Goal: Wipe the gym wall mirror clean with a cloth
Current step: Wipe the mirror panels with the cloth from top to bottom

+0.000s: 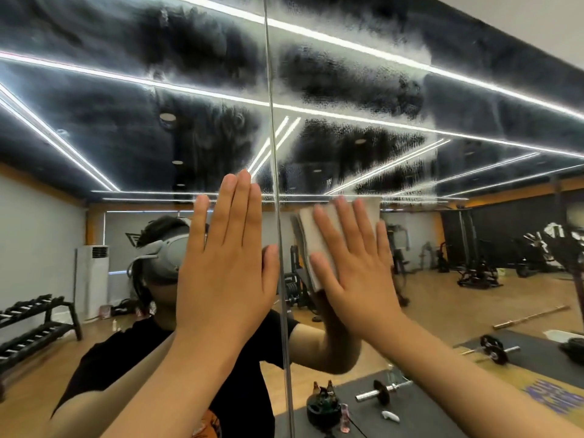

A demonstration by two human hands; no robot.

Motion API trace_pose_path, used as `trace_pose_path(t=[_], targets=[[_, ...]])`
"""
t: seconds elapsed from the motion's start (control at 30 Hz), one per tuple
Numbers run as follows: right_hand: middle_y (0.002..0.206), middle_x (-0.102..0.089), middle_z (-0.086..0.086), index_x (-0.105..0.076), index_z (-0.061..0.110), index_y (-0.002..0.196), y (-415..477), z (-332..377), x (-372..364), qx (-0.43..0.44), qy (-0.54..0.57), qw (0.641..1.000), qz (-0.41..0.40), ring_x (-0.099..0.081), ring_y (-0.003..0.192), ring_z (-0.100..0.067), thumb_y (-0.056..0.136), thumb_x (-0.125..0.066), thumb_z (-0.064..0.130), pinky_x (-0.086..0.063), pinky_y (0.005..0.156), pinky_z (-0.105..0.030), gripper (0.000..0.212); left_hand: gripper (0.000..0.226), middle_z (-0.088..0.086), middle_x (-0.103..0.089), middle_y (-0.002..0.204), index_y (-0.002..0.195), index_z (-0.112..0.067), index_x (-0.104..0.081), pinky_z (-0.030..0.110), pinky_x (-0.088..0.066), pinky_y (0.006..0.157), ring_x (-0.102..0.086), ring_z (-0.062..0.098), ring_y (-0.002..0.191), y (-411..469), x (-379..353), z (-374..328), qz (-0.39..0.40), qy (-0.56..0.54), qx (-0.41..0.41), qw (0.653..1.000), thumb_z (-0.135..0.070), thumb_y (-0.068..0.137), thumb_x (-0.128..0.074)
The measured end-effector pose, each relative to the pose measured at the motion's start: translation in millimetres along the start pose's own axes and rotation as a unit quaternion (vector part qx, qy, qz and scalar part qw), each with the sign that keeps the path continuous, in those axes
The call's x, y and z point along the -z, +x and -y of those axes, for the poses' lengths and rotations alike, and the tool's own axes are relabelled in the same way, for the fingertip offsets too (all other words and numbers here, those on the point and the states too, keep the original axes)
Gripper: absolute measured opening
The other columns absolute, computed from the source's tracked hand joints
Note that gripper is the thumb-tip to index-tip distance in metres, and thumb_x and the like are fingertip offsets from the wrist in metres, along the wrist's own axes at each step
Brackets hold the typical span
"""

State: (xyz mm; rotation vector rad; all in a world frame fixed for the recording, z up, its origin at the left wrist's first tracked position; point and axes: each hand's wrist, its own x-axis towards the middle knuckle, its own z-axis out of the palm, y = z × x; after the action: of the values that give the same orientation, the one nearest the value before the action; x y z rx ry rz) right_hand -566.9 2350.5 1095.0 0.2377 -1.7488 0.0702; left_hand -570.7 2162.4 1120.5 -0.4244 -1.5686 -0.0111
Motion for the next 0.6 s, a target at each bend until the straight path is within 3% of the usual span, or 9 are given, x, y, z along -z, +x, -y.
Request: trace_pose_path(t=[0.27, 0.43, 0.6], targets=[[0.167, 0.001, 0.005, -0.008, 0.037, 0.157, 125, 22, 15, -0.055, 0.018, 0.998, -0.025, 0.009, 0.153, -0.017, 0.099, -0.014, 0.052, 0.008, 0.121, -0.051, 0.061, 0.071, 0.015, -0.009, 0.165, 0.156, -0.001, -0.014, 0.048, -0.008, 0.123, -0.007, 0.026, 0.153, 1, -1, -1, -0.010, -0.013, 0.001, 1.000, -0.036, 0.098, -0.032], [0.167, -0.004, -0.001, -0.015, 0.031, 0.158, 87, 41, 0, -0.032, 0.025, 0.998, -0.058, 0.004, 0.153, -0.022, 0.103, -0.020, 0.048, 0.003, 0.121, -0.055, 0.058, 0.074, 0.017, -0.002, 0.165, 0.157, 0.000, -0.006, 0.044, -0.001, 0.124, -0.002, 0.028, 0.153, -11, 12, -5, -0.039, -0.025, 0.054, 0.997, -0.033, 0.098, -0.037], [0.167, -0.008, -0.005, -0.019, 0.028, 0.158, 20, 53, -7, 0.000, 0.009, 0.999, -0.035, 0.001, 0.154, -0.024, 0.103, -0.023, 0.048, 0.000, 0.122, -0.054, 0.058, 0.070, 0.017, -0.004, 0.165, 0.156, 0.000, -0.009, 0.045, -0.004, 0.124, -0.005, 0.027, 0.153, -72, 16, -18, 0.010, -0.035, 0.076, 0.996, -0.033, 0.098, -0.030]])
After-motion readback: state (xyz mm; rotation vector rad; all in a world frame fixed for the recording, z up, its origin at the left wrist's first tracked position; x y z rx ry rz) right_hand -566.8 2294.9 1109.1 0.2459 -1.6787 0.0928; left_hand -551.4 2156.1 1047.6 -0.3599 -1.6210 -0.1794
